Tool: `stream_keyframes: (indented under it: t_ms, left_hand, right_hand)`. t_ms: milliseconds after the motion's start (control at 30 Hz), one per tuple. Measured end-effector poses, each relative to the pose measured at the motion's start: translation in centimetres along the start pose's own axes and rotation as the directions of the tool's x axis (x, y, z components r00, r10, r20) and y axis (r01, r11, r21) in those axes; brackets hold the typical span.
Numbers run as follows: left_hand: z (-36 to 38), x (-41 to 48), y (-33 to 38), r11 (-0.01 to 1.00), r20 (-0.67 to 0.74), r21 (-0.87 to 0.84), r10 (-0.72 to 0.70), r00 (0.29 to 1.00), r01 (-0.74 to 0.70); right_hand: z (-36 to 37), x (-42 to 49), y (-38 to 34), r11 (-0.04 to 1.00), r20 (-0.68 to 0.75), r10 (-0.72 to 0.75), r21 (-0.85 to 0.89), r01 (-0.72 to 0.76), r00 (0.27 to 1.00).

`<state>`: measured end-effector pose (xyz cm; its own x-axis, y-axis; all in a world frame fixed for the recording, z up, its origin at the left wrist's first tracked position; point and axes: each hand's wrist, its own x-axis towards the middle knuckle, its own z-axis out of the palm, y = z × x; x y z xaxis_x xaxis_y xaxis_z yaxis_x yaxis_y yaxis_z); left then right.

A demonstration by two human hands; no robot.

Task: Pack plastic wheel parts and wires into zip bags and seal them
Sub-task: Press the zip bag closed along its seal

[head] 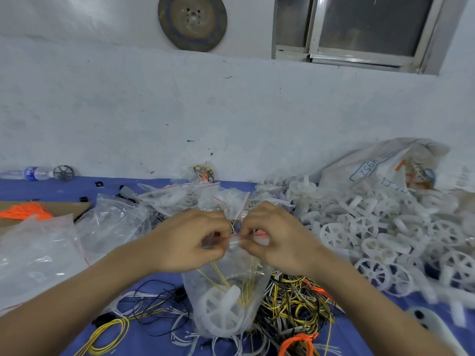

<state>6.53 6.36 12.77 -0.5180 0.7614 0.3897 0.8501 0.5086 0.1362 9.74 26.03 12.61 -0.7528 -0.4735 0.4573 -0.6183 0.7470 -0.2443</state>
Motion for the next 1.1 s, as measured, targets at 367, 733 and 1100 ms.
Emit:
stream_keyframes:
  t_ms: [367,733,1100]
  left_hand:
    - [0.6,1.3,-0.2,0.998,0.080,-0.054,0.037,0.996,-0.033]
    - [-0.8,-0.4,-2.7,0.970,0.024,-0.231,0.089,0.996,-0.081]
    - [2.5,-0.8,-3.6,0.881,-0.173,-0.469,-0.162,0.971,0.063]
  right_hand:
    - [-0.1,-0.7,0.3,0.999,0.012,0.003,0.041,-0.003,1.000]
    - [-0.7,-2.6,3.4,0.918,0.036,0.205,0.341,-0.205,0.978]
    - [2.9,-4.4,5.1,0.581,0.149,0.400,0.722,-0.376,0.904]
